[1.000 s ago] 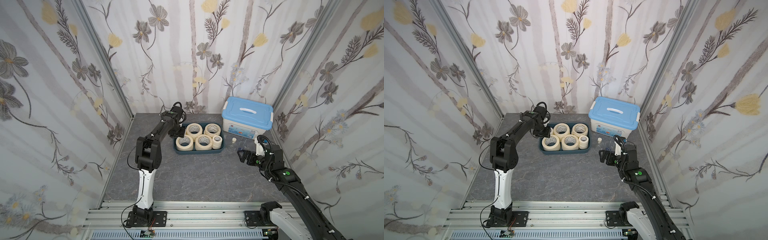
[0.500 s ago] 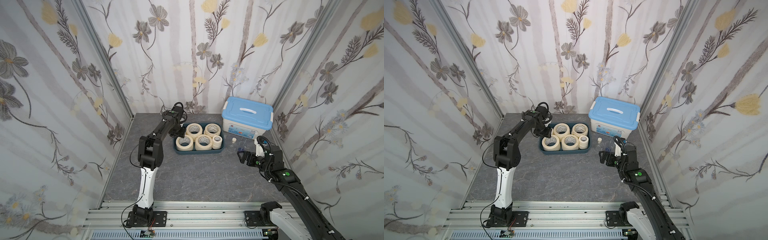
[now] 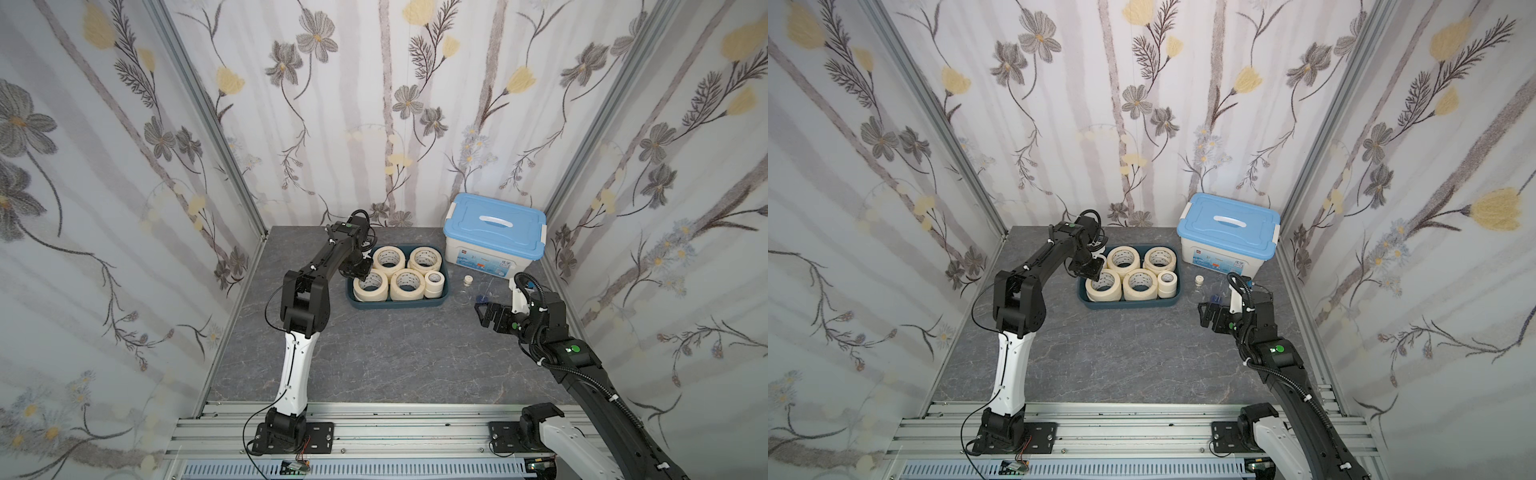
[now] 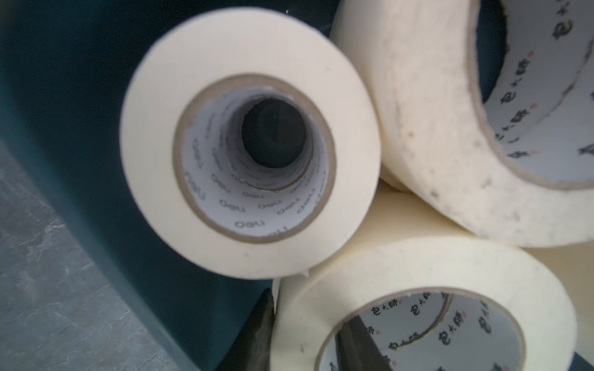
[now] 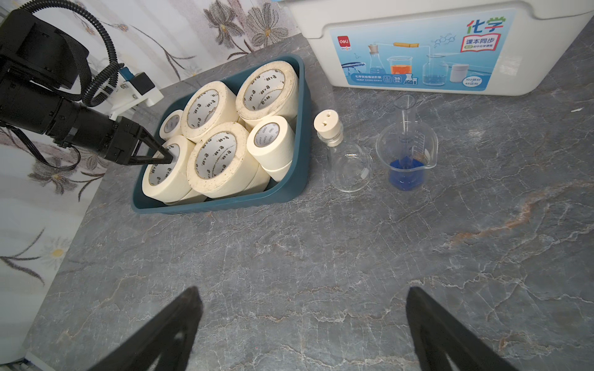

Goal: Take out the art tape in the storage box
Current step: Pick up the art tape from the storage box.

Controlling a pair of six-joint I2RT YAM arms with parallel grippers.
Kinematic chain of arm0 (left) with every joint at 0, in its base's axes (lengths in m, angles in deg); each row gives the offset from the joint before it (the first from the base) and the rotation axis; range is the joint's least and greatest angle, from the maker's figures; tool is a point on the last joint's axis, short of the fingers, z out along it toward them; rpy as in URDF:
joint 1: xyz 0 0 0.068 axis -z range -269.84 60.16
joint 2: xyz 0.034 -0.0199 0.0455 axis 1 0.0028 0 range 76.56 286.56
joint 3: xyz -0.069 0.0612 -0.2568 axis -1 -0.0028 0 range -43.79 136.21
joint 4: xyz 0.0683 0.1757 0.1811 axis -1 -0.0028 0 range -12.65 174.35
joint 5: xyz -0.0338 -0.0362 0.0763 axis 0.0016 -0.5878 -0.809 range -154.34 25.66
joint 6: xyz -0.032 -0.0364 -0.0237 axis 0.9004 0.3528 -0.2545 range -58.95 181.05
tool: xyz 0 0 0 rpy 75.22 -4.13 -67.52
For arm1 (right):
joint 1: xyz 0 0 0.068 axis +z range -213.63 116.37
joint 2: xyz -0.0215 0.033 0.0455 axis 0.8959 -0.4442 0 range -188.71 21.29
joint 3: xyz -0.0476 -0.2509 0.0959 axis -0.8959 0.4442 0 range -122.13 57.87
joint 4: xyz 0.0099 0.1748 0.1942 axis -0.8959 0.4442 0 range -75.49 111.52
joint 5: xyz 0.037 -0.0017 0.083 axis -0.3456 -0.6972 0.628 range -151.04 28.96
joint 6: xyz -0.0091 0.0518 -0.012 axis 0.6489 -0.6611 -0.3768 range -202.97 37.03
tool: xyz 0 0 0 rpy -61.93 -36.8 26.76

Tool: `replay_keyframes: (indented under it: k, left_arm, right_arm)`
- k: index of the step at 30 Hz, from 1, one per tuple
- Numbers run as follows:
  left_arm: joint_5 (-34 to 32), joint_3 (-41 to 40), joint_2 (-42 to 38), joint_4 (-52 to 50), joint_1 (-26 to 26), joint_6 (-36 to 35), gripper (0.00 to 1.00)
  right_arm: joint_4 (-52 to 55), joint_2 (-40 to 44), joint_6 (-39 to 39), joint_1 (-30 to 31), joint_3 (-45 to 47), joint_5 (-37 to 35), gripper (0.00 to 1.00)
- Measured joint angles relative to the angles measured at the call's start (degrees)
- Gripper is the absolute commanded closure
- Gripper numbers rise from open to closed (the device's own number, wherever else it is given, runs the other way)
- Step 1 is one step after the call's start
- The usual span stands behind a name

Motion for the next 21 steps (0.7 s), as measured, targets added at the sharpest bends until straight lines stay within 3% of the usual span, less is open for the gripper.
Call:
replay_keyframes:
  k: [12, 21]
  left_arm:
    - [-0.6, -4.0, -8.3, 0.3, 0.0, 0.5, 0.83]
    - [0.0, -19.1, -22.4, 3.0, -1.9, 6.7, 0.85]
  right_arm:
    - [0.0, -0.5, 0.0, 0.0, 0.1, -0.2, 0.0]
    - [0.0, -0.3, 0.0, 0.0, -0.1, -0.1, 0.0]
